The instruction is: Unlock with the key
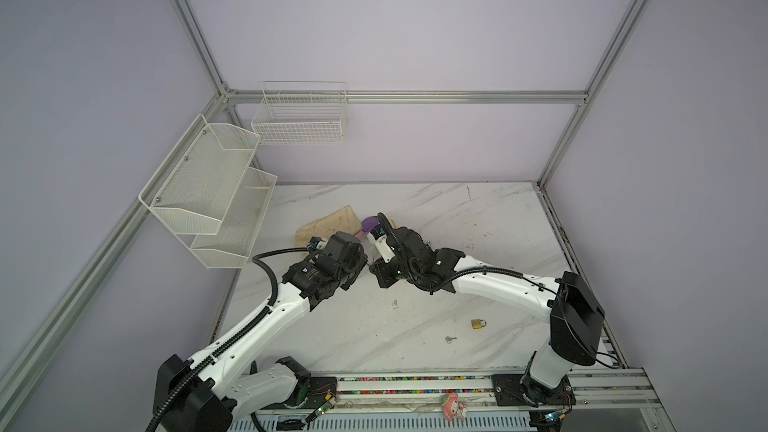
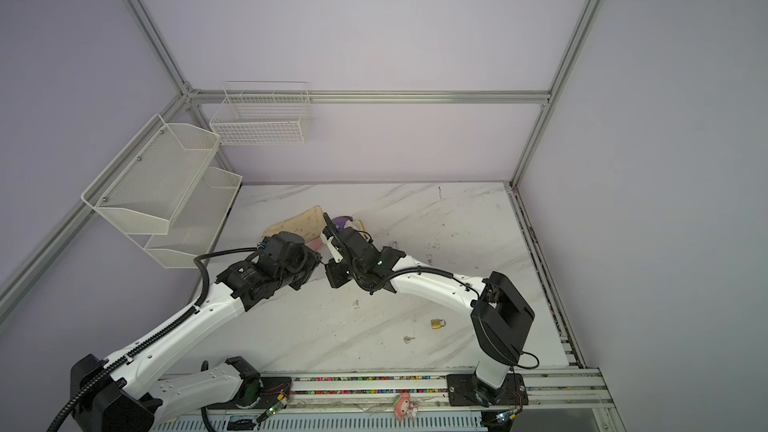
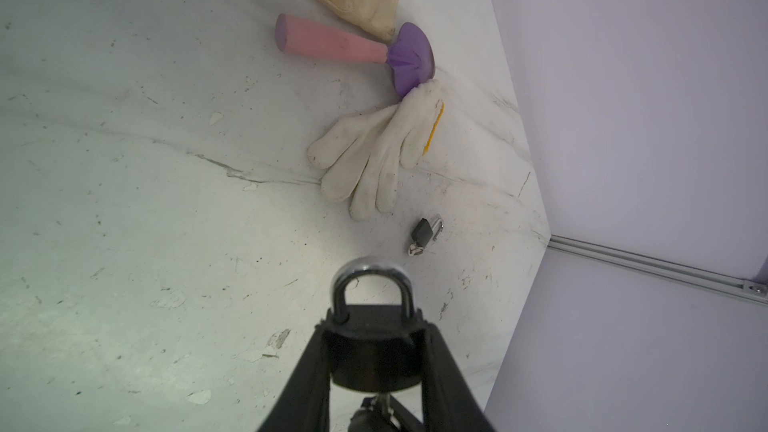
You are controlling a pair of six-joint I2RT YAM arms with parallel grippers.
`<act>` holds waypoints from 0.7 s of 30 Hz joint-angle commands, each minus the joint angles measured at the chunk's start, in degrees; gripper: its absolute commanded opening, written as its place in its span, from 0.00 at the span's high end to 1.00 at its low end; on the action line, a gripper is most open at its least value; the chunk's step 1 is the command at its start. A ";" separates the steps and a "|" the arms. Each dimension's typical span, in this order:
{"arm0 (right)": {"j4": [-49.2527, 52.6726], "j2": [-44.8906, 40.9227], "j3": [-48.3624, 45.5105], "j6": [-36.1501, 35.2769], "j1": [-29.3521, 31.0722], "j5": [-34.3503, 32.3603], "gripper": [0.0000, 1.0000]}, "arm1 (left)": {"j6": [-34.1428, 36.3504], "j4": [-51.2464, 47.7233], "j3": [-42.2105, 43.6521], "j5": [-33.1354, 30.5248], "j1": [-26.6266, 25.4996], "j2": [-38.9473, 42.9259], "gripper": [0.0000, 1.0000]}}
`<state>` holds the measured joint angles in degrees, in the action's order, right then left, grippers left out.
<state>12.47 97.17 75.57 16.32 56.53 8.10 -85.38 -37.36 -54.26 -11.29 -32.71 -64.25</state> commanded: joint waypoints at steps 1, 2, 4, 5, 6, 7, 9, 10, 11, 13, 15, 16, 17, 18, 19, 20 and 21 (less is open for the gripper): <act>-4.18 -4.20 2.89 2.01 -1.53 0.48 1.00 | 3.12 -9.33 -0.14 -0.21 1.66 -0.50 1.00; -4.14 -4.52 2.54 2.58 -1.58 0.68 1.00 | 3.42 -9.59 -0.18 -0.53 2.15 -0.61 1.00; -3.93 -4.75 1.88 3.85 -1.58 1.04 1.00 | 2.60 -8.90 0.33 0.08 3.05 -0.41 1.00; -3.78 -4.79 1.60 4.59 -1.57 1.16 1.00 | 2.49 -7.68 0.77 0.48 3.41 -0.11 1.00; -3.86 -4.93 1.11 5.05 -1.56 1.78 1.00 | 1.91 -7.24 0.91 0.33 3.80 0.00 1.00; -4.15 -5.21 0.33 5.74 -1.53 2.05 1.00 | 1.67 -6.85 0.98 0.38 4.22 0.13 1.00; -4.33 -5.56 -1.29 6.73 -1.60 2.62 1.00 | 0.65 -5.68 1.08 0.11 5.44 0.35 1.00; -4.02 -5.52 -2.00 6.96 -1.59 3.24 1.00 | 0.18 -4.69 1.21 0.36 6.08 0.59 1.00; -3.83 -5.58 -2.70 6.83 -1.58 3.86 1.00 | -0.22 -2.88 1.58 0.59 6.60 0.86 1.00; -3.99 -5.09 -3.78 6.69 -1.57 6.70 1.00 | -0.89 0.23 2.11 2.69 7.79 0.97 1.00; -4.37 -3.37 -3.62 6.88 -1.60 10.53 1.00 | -0.64 1.44 1.57 4.80 8.30 0.25 1.00; -4.45 -2.38 -3.23 7.07 -1.62 12.25 1.00 | -0.52 1.33 1.24 5.87 8.45 -0.11 1.00; -4.62 -1.40 -2.78 7.32 -1.65 13.14 1.00 | -0.65 1.41 1.11 6.67 8.45 -0.26 1.00; -4.53 -0.38 -2.00 7.71 -1.59 13.73 1.00 | -0.76 1.71 1.02 7.54 8.58 -0.43 1.00; -4.19 0.52 -1.15 8.20 -1.59 14.03 1.00 | -0.78 2.08 1.08 8.26 8.59 -0.44 1.00; -3.79 1.43 -0.30 8.54 -1.62 14.38 1.00 | -0.80 2.12 1.01 8.55 8.62 -0.36 1.00; -2.82 2.43 0.76 8.42 -1.72 14.20 1.00 | -0.80 1.97 1.00 8.69 8.71 -0.20 1.00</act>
<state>8.78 97.21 73.32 23.49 54.81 19.22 -85.47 -38.22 -54.02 -5.26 -24.40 -64.95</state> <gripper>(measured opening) 0.065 0.292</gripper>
